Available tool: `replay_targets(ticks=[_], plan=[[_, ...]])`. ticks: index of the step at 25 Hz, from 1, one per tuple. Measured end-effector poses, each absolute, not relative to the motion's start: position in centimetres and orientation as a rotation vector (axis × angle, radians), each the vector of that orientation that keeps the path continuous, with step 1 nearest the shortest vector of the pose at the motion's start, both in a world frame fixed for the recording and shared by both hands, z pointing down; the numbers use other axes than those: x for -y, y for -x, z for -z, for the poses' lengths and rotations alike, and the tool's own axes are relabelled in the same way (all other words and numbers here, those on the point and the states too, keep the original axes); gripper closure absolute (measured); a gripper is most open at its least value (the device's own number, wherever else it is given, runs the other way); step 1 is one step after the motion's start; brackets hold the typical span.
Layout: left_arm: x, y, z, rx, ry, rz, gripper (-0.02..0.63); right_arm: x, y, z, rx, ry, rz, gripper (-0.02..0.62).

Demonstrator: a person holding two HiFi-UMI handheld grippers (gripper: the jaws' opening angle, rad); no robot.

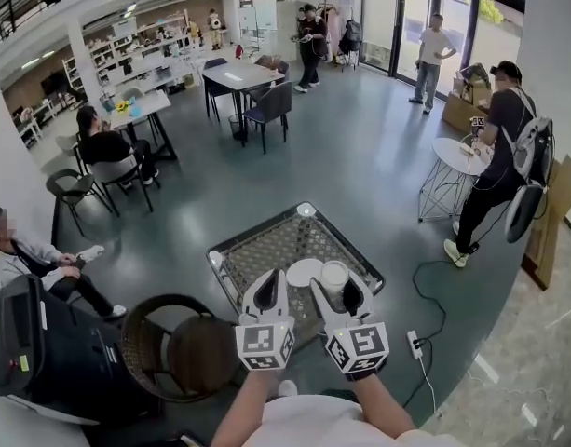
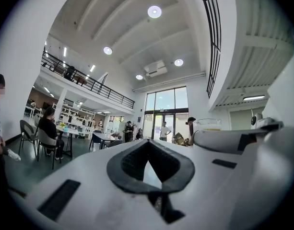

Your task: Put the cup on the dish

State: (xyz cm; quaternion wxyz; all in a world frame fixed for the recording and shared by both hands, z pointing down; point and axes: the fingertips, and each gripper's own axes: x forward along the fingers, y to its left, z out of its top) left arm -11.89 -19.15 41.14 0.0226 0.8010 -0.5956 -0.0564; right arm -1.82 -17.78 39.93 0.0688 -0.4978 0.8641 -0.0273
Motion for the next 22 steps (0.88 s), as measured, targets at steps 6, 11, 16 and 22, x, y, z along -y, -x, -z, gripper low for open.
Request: replay_targets(ticks=[6, 11, 16, 22], plan=[[22.7, 14.7, -42.9, 1.829, -2.498, 0.1, 0.603, 21.6, 5.5, -42.1, -2.646, 1.495, 0.121, 0.339], [26.8, 15.4, -45.2, 1.808, -2.45, 0.064, 0.603, 26.4, 5.8, -44.3, -2.657, 1.501, 0.208, 0.339], [30.9, 16.2, -46.6, 1.815, -2.384, 0.055, 0.603, 31.3, 6.5, -46.2, -2.675, 1.477, 0.251, 0.339], [34.4, 16.2, -49.2, 1.813, -2.395, -0.1, 0.604, 35.1, 7.0, -49.9, -2.691, 1.484, 0.317, 0.339]])
